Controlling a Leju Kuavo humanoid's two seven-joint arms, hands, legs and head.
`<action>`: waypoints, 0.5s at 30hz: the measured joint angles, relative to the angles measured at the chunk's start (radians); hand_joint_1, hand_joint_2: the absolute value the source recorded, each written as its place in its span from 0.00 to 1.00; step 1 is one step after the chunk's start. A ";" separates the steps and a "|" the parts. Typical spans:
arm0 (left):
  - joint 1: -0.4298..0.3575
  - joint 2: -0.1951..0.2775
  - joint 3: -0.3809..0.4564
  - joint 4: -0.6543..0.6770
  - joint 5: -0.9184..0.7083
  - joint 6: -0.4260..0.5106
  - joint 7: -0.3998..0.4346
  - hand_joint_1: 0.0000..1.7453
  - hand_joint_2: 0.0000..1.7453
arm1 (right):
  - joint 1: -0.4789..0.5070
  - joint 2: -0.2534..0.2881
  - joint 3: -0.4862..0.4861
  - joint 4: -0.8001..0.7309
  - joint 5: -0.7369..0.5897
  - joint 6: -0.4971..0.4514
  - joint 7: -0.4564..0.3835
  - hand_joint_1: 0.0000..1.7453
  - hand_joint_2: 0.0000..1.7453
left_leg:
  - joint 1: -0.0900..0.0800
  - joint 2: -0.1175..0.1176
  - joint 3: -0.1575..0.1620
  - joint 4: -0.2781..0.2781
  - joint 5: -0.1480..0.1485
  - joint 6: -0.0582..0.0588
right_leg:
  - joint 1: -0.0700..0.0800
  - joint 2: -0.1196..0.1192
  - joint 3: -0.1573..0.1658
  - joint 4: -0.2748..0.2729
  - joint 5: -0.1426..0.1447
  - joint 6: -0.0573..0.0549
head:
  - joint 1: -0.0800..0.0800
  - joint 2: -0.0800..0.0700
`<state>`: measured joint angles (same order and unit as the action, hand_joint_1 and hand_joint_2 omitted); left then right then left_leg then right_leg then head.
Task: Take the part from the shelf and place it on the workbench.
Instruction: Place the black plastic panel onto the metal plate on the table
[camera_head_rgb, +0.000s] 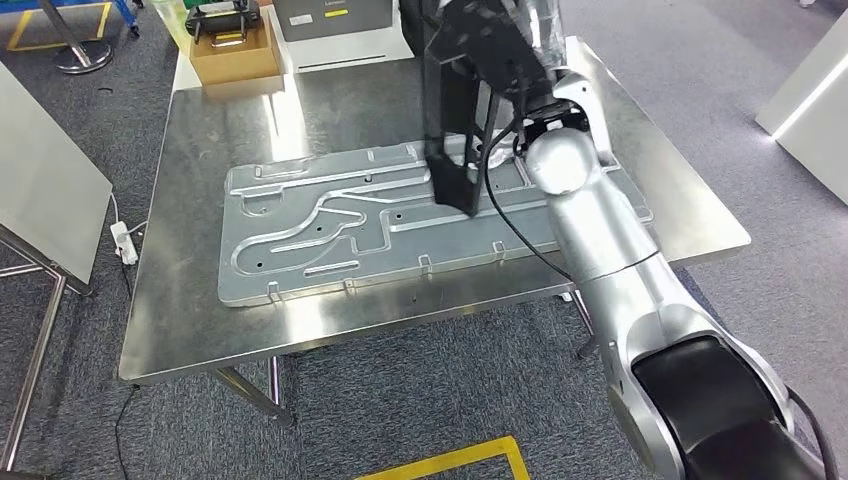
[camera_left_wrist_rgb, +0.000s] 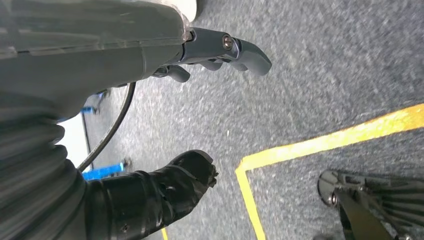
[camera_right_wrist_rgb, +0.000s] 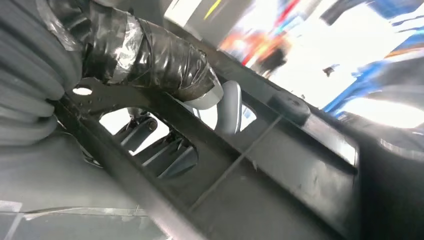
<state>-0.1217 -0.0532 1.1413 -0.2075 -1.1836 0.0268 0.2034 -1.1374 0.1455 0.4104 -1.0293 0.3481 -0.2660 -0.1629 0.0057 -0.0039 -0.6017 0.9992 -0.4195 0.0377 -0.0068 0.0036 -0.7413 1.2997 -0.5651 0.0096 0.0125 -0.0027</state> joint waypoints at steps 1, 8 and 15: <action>-0.004 -0.001 -0.004 0.000 -0.009 -0.002 0.003 0.00 1.00 | 0.000 0.009 0.032 0.017 0.109 -0.050 0.027 0.99 1.00 | 0.001 -0.001 0.000 0.002 -0.002 -0.001 | -0.003 0.000 -0.007 0.003 0.014 0.002 | 0.000 0.000; -0.047 -0.016 -0.040 0.000 -0.063 -0.023 0.036 0.00 1.00 | 0.012 0.113 0.290 0.210 0.823 -0.325 0.214 0.99 1.00 | 0.001 -0.001 -0.004 0.025 -0.024 -0.036 | -0.001 0.003 0.098 -0.241 0.125 -0.016 | -0.002 0.000; -0.070 -0.034 -0.067 0.000 -0.091 -0.035 0.050 0.00 1.00 | 0.093 0.188 0.554 0.383 1.129 -0.358 0.386 0.99 1.00 | 0.008 -0.001 -0.127 0.278 -0.139 -0.061 | 0.000 -0.003 0.115 -0.258 0.124 -0.048 | -0.002 0.000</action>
<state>-0.1913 -0.0875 1.0741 -0.2075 -1.2742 -0.0080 0.2537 -1.0441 0.3333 0.9641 -0.6461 1.4767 -0.6238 0.2228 0.0133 -0.0044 -0.7292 1.2774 -0.5584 -0.0231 -0.0068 0.0005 -0.6268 1.0416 -0.4412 -0.0380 0.0103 -0.0027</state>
